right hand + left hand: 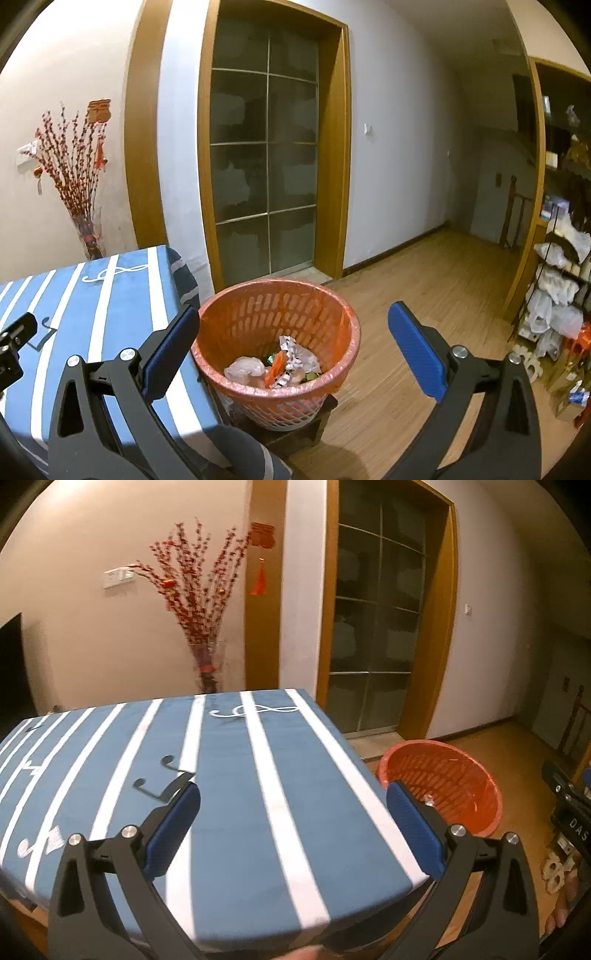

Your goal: Collect trash

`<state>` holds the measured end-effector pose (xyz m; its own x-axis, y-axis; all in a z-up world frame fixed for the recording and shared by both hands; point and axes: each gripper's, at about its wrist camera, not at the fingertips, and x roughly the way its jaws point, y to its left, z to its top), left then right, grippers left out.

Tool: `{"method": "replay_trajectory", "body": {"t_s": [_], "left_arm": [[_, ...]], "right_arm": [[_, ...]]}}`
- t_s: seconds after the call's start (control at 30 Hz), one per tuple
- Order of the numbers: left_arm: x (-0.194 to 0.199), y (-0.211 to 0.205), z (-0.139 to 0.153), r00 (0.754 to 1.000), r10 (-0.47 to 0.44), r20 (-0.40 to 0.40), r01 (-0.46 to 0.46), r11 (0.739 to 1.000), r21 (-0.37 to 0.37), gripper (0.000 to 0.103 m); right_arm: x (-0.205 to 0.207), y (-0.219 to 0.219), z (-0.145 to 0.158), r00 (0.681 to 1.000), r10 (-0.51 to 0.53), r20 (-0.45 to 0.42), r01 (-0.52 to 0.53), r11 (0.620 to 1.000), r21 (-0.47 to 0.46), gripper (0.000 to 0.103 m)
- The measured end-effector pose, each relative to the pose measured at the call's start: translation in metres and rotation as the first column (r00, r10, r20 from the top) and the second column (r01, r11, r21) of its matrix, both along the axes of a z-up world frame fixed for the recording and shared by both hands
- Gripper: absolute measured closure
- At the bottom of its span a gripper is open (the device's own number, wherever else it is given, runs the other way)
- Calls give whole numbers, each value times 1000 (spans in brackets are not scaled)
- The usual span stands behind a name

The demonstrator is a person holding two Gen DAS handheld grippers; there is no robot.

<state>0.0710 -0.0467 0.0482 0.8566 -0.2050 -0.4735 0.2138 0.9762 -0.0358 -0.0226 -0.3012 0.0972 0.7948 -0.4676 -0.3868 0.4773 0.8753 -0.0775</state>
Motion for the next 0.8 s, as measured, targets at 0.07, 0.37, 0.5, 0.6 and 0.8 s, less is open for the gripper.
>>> {"method": "replay_trajectory", "body": {"t_s": [0.07,0.37,0.5,0.6,0.8], "left_arm": [[-12,7,-2,1000,22,13,-22,1000,-4,4],[-58,24,-8,991,93,97,-95,995,12,4],[-69,28,-15,989,113,95,-114,993,11,4],[-75,31,-20,988,127,87,-128,992,14,4],[-82,36,-29,986,151,73,-152,988,12,4]], "right_arm": [[-6,6,-1,1000,13,-2,-13,1000,-2,3],[-28,22,-10,999,43,-30,-42,998,40,3],[-37,29,-15,998,46,-39,-45,999,28,3],[-43,33,-19,998,40,-45,-39,999,18,3],[-45,37,-25,997,35,-65,-35,999,10,3]]}}
